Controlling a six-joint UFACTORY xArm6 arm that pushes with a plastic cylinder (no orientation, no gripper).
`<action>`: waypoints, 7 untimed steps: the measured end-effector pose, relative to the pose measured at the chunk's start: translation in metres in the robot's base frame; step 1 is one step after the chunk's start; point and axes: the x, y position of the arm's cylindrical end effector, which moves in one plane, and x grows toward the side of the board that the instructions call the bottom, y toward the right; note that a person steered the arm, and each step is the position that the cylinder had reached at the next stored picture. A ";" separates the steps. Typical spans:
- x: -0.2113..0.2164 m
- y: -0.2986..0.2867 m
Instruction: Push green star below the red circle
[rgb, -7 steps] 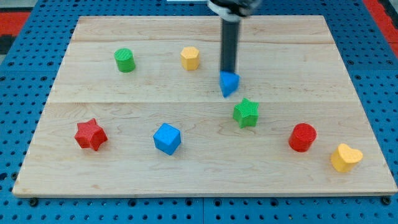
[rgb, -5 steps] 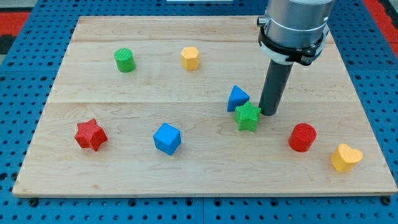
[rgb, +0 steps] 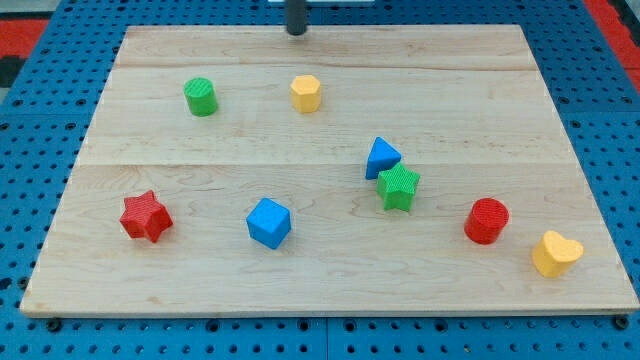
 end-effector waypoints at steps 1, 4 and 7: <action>0.016 -0.016; 0.115 0.012; 0.268 0.123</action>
